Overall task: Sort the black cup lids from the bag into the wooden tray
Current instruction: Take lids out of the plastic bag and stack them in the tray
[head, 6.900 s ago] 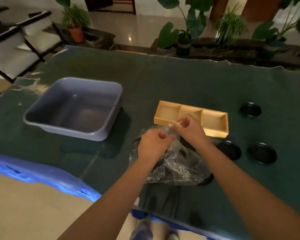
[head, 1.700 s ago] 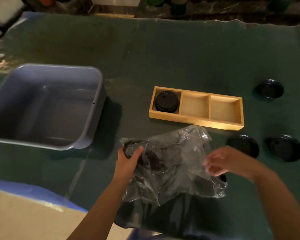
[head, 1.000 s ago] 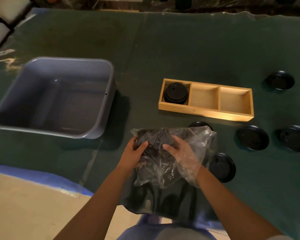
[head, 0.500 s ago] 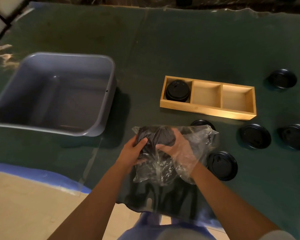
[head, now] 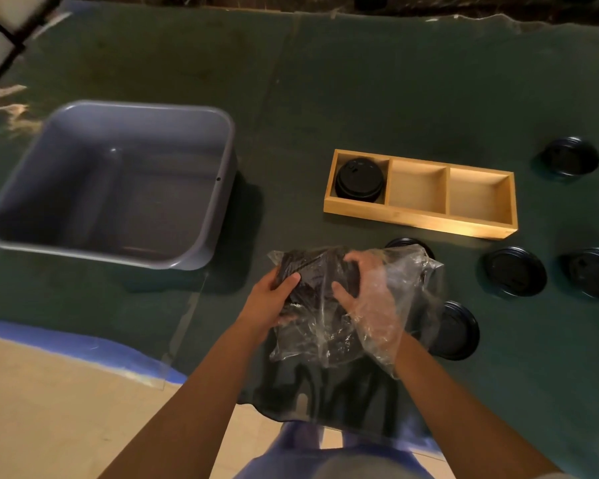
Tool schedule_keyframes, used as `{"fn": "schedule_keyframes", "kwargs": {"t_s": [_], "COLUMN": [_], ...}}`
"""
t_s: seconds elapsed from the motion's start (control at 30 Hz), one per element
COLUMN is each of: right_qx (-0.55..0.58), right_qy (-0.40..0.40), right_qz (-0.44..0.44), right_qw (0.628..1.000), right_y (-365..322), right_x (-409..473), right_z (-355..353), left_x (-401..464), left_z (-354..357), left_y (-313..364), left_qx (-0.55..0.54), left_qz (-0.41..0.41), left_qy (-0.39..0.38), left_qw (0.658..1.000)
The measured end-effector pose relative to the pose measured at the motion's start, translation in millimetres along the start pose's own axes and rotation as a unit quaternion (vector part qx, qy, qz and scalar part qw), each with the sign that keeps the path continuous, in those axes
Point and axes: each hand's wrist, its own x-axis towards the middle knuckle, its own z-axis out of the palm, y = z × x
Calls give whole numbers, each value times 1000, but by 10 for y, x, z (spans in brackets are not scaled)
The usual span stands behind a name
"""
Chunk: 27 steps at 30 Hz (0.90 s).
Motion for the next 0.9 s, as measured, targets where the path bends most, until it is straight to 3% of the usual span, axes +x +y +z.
{"fn": "schedule_keyframes", "kwargs": {"t_s": [0.13,0.3,0.67,0.8,0.9], "right_qx": [-118,-25,192,212,144], "right_qy": [-7,-92,-93,-97,-80], "right_qz": [-4,6,76,100,70], "right_qw": [993,995,974,967,984], "right_y": [-68,-112,61,68,73], "right_x": [21,65,204,241,235], "right_z": [15,-3,-27,-116,-174], "left_x": [34,66,92,140,161], "left_z": [5,22,-15,-56,-77], "left_y": [5,19,94,160,177], "left_qx": [-3,-4,-12,-9,-6], "left_qz": [-5,-10,-46,-71,-82], "left_qy": [9,14,-5,-9,-14], "left_qw": [1000,1000,999,997,997]}}
